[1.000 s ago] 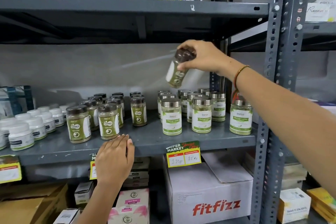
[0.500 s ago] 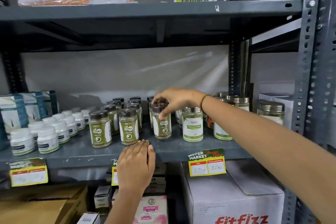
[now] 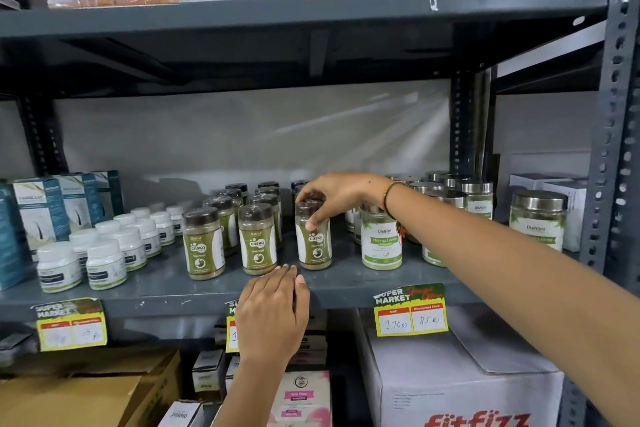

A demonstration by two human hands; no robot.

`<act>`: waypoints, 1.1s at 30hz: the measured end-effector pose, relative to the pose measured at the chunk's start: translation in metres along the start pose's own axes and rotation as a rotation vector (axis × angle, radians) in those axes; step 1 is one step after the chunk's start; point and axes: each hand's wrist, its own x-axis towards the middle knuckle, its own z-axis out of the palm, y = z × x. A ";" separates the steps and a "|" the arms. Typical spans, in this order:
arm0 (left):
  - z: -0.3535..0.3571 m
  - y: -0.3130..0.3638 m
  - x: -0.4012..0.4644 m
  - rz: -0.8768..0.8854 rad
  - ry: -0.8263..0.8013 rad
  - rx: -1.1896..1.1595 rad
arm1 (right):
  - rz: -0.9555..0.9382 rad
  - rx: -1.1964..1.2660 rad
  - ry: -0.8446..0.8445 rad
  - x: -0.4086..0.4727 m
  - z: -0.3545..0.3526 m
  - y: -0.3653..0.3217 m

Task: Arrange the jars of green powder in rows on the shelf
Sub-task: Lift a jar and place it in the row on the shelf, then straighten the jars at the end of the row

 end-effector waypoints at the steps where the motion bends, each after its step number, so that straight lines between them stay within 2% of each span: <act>1: -0.001 0.000 0.000 0.002 -0.001 0.004 | 0.007 0.017 -0.003 0.000 0.001 0.000; 7: -0.007 0.002 0.001 0.003 -0.055 0.017 | 0.020 -0.017 0.067 -0.017 -0.001 -0.007; 15: -0.019 0.009 0.000 -0.021 -0.117 0.029 | -0.020 -0.011 0.491 -0.082 -0.030 -0.001; 20: -0.023 0.012 0.000 -0.020 -0.142 0.019 | 0.137 -0.089 0.696 -0.136 -0.047 0.040; 22: -0.022 0.011 0.000 -0.012 -0.143 0.017 | 0.281 -0.196 0.674 -0.156 -0.051 0.060; 26: -0.018 0.009 -0.001 -0.021 -0.127 0.004 | 0.566 -0.495 0.424 -0.185 -0.050 0.093; 30: -0.014 0.007 0.000 -0.024 -0.136 0.010 | 0.730 -0.679 0.244 -0.196 -0.042 0.112; 33: -0.014 0.007 0.000 -0.025 -0.134 0.017 | 0.806 -0.741 0.188 -0.196 -0.041 0.120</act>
